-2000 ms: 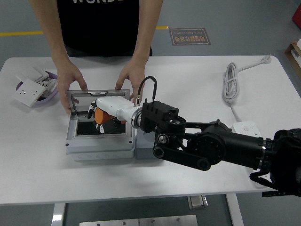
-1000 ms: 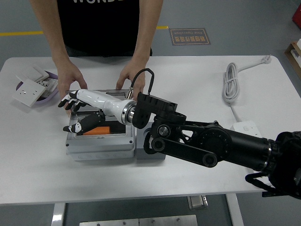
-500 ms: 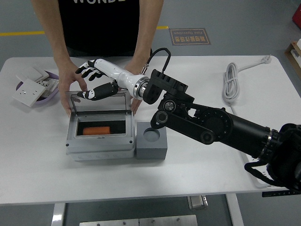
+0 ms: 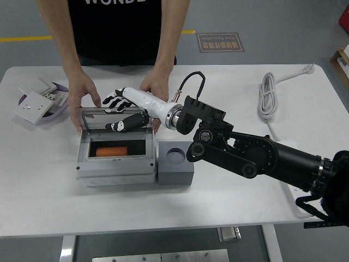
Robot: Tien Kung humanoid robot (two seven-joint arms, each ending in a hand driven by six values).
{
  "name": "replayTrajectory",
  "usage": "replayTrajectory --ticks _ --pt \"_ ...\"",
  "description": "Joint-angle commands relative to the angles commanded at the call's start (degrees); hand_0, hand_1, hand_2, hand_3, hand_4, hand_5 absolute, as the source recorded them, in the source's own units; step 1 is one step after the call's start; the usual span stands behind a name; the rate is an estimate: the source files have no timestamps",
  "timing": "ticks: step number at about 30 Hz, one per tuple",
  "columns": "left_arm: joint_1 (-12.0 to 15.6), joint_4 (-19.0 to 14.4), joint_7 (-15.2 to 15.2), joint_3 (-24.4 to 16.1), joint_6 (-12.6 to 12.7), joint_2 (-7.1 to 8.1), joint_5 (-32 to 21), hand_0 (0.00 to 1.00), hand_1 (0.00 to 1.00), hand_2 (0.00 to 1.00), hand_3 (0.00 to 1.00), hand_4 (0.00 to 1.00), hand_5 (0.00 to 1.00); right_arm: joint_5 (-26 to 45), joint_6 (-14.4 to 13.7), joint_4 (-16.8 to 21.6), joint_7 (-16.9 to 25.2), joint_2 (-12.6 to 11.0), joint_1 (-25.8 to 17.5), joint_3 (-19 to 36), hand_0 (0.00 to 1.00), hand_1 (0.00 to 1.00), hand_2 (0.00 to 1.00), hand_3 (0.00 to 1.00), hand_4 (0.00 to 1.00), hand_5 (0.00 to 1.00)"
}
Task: Pick up the cylinder from the cube,place it in the box,flap close box
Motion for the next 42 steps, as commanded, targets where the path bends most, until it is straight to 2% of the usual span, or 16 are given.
replayTrajectory --ticks 6,16,20,25,28,30,33,38,42 --pt "0.1 0.0 -0.1 0.1 0.1 -0.11 -0.3 0.923 0.852 0.854 0.951 0.002 0.002 -0.8 -0.3 4.9 -1.1 -2.8 -1.2 -1.7 0.783 0.707 0.732 0.758 0.789 0.285" --pt "0.2 0.0 -0.3 0.3 0.1 -0.17 -0.8 0.923 0.852 0.854 0.951 0.002 0.002 -1.9 0.3 11.3 -2.5 -5.3 -1.3 -7.0 0.778 0.708 0.731 0.755 0.788 0.295" --pt "0.2 0.0 -0.3 0.3 0.2 -0.14 -0.8 0.923 0.852 0.854 0.951 0.002 0.002 -2.4 1.1 12.5 -2.9 -5.5 -1.2 -8.8 0.775 0.710 0.732 0.753 0.774 0.302" --pt "0.1 0.0 -0.4 0.3 0.2 -0.07 -0.9 0.923 0.852 0.854 0.951 0.002 0.002 -2.6 1.7 12.2 -2.9 -5.7 -1.7 -8.9 0.774 0.710 0.735 0.751 0.753 0.313" --pt "0.0 0.0 -0.4 0.4 0.2 -0.10 -1.0 0.923 0.852 0.854 0.951 0.002 0.002 -3.0 1.6 12.2 -2.8 -6.9 -2.4 -6.1 0.774 0.710 0.735 0.751 0.753 0.313" --pt "0.0 0.0 -0.4 0.5 0.2 -0.15 -1.1 0.923 0.852 0.854 0.951 0.002 0.002 -3.4 1.7 12.6 -2.7 -8.1 -3.2 -3.8 0.772 0.713 0.738 0.743 0.713 0.337" --pt "0.2 0.0 -0.4 0.6 0.2 -0.23 -1.2 0.923 0.852 0.854 0.951 0.002 0.002 -4.6 2.1 14.1 -2.7 -11.1 -5.4 0.4 0.772 0.713 0.738 0.743 0.713 0.337" --pt "0.4 0.0 -0.4 0.8 0.3 -0.35 -1.5 0.923 0.852 0.854 0.951 0.002 0.002 -7.2 3.1 17.0 -2.6 -15.8 -10.9 9.1 0.770 0.712 0.738 0.743 0.719 0.344" --pt "0.4 0.0 -0.4 1.1 0.3 -0.57 -1.9 0.923 0.852 0.854 0.951 0.002 0.002 -8.4 3.7 17.5 -1.4 -17.3 -15.7 17.0 0.766 0.712 0.737 0.734 0.714 0.354"
